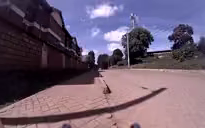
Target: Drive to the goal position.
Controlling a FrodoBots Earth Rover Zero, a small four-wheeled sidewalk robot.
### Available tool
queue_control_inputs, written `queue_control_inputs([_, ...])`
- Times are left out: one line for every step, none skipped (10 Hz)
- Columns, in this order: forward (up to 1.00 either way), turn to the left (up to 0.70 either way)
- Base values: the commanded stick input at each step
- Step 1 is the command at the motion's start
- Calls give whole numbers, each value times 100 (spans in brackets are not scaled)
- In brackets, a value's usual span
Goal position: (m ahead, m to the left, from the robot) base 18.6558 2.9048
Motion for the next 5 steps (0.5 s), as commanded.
queue_control_inputs([0, 100])
queue_control_inputs([0, 100])
queue_control_inputs([0, 100])
queue_control_inputs([0, 100])
queue_control_inputs([0, 100])
